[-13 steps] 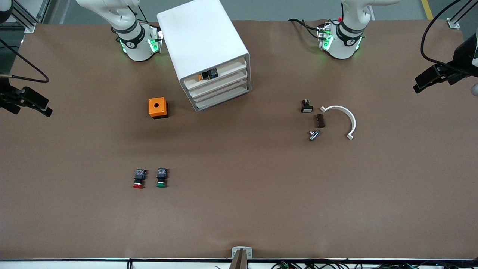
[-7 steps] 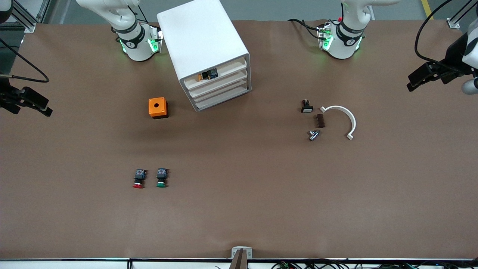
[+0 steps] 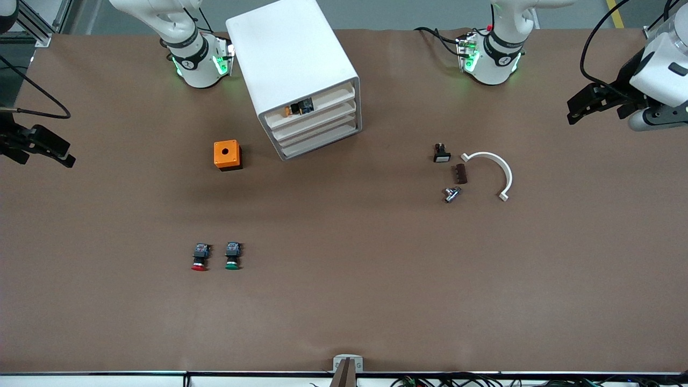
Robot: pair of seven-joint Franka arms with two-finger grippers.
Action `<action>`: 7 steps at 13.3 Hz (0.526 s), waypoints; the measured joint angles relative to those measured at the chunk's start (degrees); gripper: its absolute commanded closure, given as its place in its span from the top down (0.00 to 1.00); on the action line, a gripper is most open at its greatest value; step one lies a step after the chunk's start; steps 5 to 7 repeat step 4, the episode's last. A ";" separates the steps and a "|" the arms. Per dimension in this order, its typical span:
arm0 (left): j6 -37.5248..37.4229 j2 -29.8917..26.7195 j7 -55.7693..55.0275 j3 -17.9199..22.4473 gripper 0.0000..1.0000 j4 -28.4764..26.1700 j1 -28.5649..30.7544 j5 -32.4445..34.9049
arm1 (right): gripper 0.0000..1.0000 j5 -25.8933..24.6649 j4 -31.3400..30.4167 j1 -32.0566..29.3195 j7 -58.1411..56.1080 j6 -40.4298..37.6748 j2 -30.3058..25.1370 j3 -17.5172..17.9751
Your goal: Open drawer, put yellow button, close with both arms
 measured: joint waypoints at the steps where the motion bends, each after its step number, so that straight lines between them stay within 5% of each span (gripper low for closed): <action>1: 0.08 -0.38 0.30 0.00 1.00 -0.44 0.00 0.00 | 1.00 0.00 0.00 -0.01 0.00 0.00 0.00 0.00; 7: 0.19 -0.71 0.51 0.03 1.00 -0.63 0.05 0.00 | 1.00 0.00 0.00 -0.02 0.00 0.00 0.00 -0.01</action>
